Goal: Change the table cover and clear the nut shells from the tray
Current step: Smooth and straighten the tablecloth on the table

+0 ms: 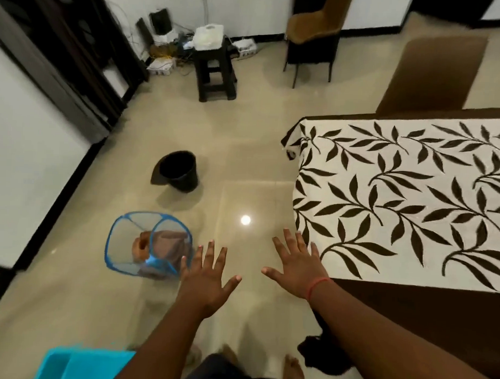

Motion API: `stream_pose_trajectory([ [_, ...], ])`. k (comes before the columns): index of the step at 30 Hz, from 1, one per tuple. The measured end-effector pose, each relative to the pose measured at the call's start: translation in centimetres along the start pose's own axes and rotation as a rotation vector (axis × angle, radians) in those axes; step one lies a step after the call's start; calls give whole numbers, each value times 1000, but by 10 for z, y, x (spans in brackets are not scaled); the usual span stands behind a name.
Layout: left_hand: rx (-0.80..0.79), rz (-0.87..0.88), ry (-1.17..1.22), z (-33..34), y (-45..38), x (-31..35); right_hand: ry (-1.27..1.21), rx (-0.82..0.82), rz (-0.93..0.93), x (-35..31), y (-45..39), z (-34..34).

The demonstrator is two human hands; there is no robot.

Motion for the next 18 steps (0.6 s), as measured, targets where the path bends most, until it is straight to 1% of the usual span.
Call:
stream_pose_trajectory([
  [3, -14, 119, -11, -13, -71, 5, -51, 50, 146, 25, -34, -9],
  [7, -6, 356, -90, -41, -172, 33, -67, 100, 376, 63, -70, -23],
  [9, -1, 483, -113, -54, -210, 52, -91, 126, 477, 74, -78, -30],
  [12, -8, 655, -157, -70, -255, 78, -127, 174, 635, 81, -83, -38],
  [15, -41, 773, -178, -73, -288, 107, -163, 185, 756, 84, -78, -40],
  [18, -74, 879, -192, -64, -302, 143, -229, 199, 874, 96, -65, -35],
])
Point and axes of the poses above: each hand's wrist, its own y-axis away from the middle knuckle, its own z-axis out of the palm, x = y × z, the point moved 6 cm from there along -y, towards the middle knuckle, and after that the axes turned 5 degrees about x, right-handed, at the moved point
